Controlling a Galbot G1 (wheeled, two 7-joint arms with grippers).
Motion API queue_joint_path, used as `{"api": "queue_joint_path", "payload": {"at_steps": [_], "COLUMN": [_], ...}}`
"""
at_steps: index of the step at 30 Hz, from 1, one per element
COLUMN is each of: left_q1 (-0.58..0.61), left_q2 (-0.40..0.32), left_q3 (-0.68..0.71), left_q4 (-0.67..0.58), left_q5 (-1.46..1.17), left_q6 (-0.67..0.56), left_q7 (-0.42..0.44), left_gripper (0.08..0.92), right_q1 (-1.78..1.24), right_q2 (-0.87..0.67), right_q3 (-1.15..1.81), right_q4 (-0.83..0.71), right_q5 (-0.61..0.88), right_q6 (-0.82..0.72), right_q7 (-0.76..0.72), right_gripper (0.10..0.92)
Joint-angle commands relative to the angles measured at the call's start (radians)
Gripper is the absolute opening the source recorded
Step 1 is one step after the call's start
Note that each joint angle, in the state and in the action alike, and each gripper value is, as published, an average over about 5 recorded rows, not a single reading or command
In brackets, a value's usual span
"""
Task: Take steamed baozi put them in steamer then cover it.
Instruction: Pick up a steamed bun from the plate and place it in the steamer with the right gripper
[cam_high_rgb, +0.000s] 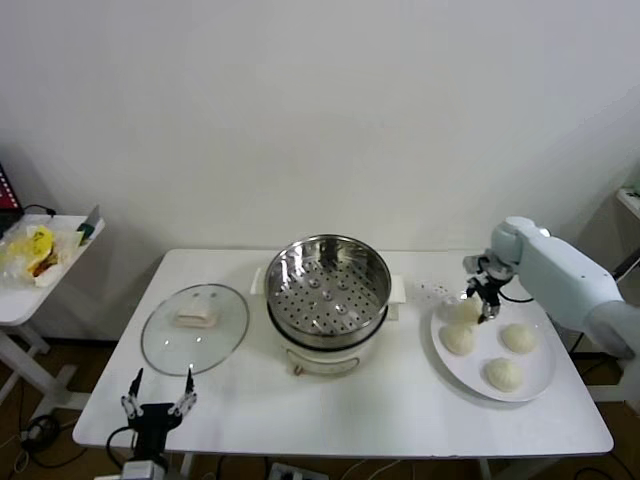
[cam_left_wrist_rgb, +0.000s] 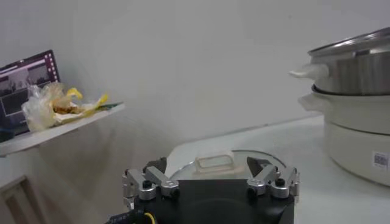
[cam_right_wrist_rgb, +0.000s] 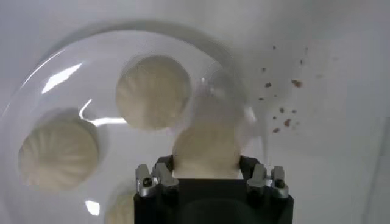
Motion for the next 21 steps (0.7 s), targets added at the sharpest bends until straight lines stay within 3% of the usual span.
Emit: {"api": "queue_joint_path", "payload": {"at_steps": [1,10,15,21], "left_q1": [0.002,0.025,0.036,0.027], "left_q2": [0.0,-0.003,-0.003,-0.003], "left_q3": [0.0,0.004,0.006,0.012], "left_q4": [-0.004,-0.005,-0.006,-0.008], "left_q5": [-0.001,0.002,0.002,0.016], "left_q6": [-0.001,-0.013,-0.017,-0.013], "left_q7": [0.0,0.003,0.003,0.003], "left_gripper": [0.823,0.823,0.823,0.823], "right_q1": [0.202,0.466,0.493,0.449], "right_q2": [-0.012,0.129,0.267,0.403], "right_q3": [-0.175,-0.346,-0.34,-0.308], "right_q4": [0.103,0.238,0.257,0.277], "right_q5": [0.105,0.285,0.276,0.157], "right_q6": [0.051,0.121,0.187,0.274], "right_q7": [-0.017,-0.077,-0.092,-0.089], "right_gripper": [0.696,0.696,0.701,0.704]}}
